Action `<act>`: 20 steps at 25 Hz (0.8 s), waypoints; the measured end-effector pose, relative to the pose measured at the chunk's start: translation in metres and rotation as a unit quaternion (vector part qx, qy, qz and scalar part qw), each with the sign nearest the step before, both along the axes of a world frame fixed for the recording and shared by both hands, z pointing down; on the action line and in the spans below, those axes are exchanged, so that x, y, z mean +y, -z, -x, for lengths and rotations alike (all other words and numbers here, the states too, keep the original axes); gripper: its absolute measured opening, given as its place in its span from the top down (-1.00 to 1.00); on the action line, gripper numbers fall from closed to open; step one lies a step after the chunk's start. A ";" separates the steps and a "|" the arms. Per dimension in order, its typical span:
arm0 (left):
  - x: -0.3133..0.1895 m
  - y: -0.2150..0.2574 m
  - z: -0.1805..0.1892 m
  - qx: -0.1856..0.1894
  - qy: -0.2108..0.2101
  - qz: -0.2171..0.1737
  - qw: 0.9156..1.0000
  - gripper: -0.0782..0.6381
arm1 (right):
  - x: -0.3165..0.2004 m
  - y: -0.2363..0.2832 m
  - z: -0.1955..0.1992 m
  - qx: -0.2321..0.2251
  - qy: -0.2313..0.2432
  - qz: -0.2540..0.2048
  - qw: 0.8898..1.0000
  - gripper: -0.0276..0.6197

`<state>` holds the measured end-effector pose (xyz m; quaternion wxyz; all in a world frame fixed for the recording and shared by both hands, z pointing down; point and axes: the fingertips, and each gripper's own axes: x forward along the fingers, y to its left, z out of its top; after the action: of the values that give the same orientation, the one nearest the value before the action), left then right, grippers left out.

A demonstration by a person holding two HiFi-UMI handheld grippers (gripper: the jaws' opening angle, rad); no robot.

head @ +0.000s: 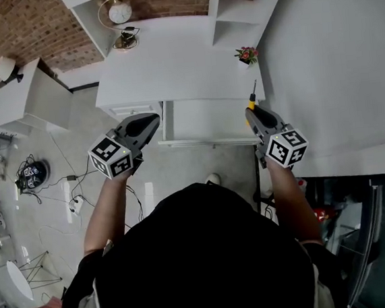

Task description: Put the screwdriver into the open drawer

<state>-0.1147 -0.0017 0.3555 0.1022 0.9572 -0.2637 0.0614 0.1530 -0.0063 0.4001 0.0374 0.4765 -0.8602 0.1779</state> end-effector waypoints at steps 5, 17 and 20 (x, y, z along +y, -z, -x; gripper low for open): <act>-0.014 0.005 -0.012 -0.001 0.016 -0.002 1.000 0.74 | -0.022 0.004 -0.015 -0.004 0.009 -0.003 1.000 0.65; -0.050 0.015 -0.058 -0.009 0.043 -0.009 0.999 0.74 | -0.070 0.003 -0.052 -0.009 0.034 -0.007 0.999 0.65; -0.057 0.013 -0.067 -0.010 0.049 -0.008 0.999 0.73 | -0.079 -0.001 -0.062 -0.009 0.038 -0.006 0.999 0.65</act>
<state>-0.0473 -0.0589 0.3426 0.0949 0.9433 -0.3117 0.0633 0.2152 -0.0854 0.4008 0.0335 0.4421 -0.8790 0.1756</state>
